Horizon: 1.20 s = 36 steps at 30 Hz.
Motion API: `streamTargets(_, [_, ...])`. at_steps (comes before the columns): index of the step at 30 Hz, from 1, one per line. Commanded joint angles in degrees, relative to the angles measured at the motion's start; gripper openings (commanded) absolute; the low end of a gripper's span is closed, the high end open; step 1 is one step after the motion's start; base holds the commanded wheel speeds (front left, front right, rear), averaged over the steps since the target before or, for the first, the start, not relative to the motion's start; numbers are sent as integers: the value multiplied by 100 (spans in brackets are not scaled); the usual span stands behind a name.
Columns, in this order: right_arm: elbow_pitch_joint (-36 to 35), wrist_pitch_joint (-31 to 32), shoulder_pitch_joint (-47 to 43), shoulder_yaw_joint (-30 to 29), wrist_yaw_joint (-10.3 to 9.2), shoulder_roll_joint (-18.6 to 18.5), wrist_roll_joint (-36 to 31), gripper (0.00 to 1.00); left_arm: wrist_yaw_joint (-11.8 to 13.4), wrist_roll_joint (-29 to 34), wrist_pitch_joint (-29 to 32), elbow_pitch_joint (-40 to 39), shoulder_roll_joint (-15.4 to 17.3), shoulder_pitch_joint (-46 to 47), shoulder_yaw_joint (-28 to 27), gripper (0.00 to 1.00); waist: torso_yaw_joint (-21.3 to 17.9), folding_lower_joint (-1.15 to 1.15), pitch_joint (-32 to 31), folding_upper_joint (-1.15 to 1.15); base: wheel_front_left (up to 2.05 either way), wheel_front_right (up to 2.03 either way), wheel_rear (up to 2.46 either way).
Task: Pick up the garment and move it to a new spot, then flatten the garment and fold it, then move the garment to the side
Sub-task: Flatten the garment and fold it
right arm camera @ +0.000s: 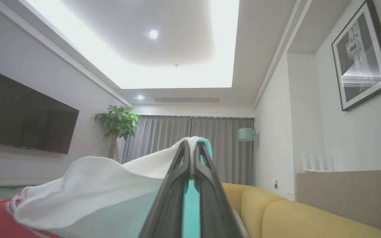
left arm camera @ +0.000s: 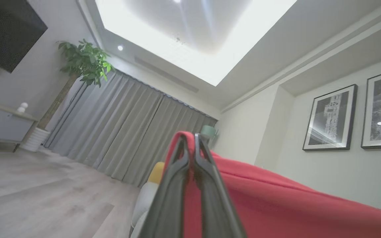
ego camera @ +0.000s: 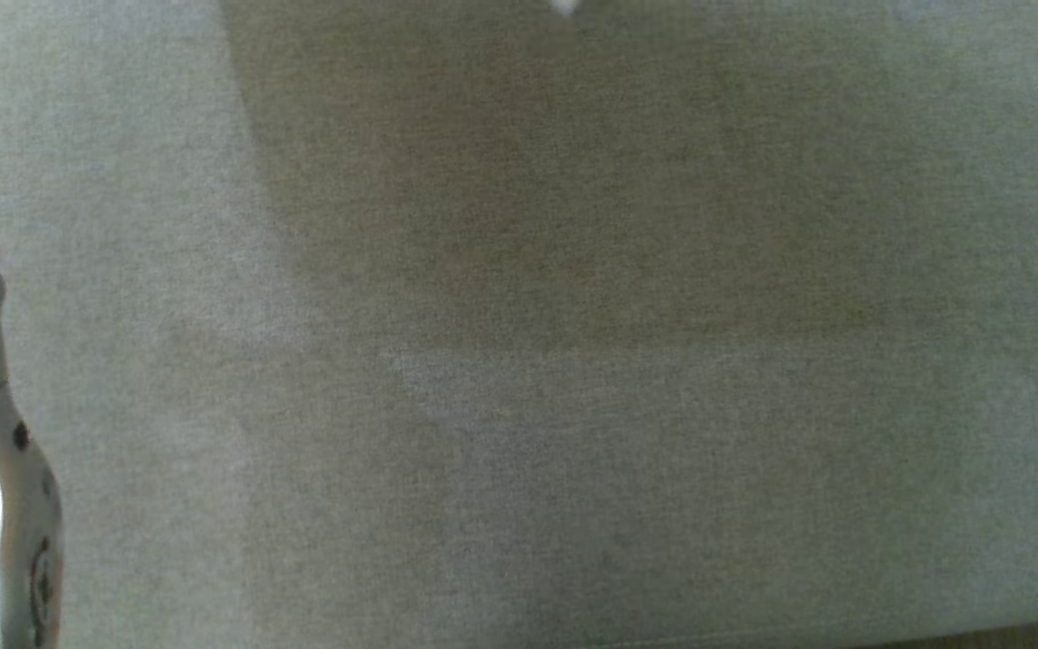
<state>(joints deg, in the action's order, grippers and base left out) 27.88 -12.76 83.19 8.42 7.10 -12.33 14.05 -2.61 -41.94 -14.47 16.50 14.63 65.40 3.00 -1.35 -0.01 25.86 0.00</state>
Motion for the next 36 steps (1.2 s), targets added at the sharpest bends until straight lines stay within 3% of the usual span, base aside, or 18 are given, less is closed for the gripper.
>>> streamTargets(1, [-70, -75, 109, -1, 39, -48, 58, 0, -82, 171, -29, -149, 259, 79, -183, 0, -13, 1, -16, 0, 0, 0, 0])
streamTargets(7, [286, 128, -939, 129, 39, -309, 341, 0, -389, 625, -50, -95, 63, -817, -67, 0, -100, 1, -120, 0, 0, 0, 0])
streamTargets(11, [500, 746, -2394, -65, 39, -149, 644, 0, -457, 864, -51, 256, -128, -1927, 159, 0, -177, 1, -373, 0, 0, 0, 0])
streamTargets(17, [160, 1522, -4271, -606, 39, 245, 596, 0, -478, 1012, -51, 716, -297, -3188, 503, 0, -193, 1, -824, 0, 0, 0, 0])
streamTargets(19, [-183, 1970, -4998, -791, 39, 405, 445, 0, -480, 1010, -41, 851, -338, -3638, 660, 0, -184, 1, -1016, 0, 0, 0, 0])
streamTargets(20, [-674, 2421, -5689, -904, 39, 540, 327, 0, -479, 947, 38, 915, -388, -4071, 733, 0, -168, 1, -1206, 0, 0, 0, 0])
streamTargets(26, [-2567, 3832, -7615, -1332, 39, 840, 203, 0, -252, 724, 307, 581, -495, -5298, 755, 0, -100, 1, -1667, 0, 0, 0, 0])
streamTargets(30, [-3702, 4746, -8500, -1440, 39, 922, 242, 0, -35, 557, 601, 35, -506, -6048, 727, 0, -120, 1, -1804, 0, 0, 0, 0])
streamTargets(36, [-4699, 5697, -9270, -1514, 39, 943, 582, 0, 429, 463, 1313, -863, -405, -6915, 774, 0, -98, 1, -1857, 0, 0, 0, 0])
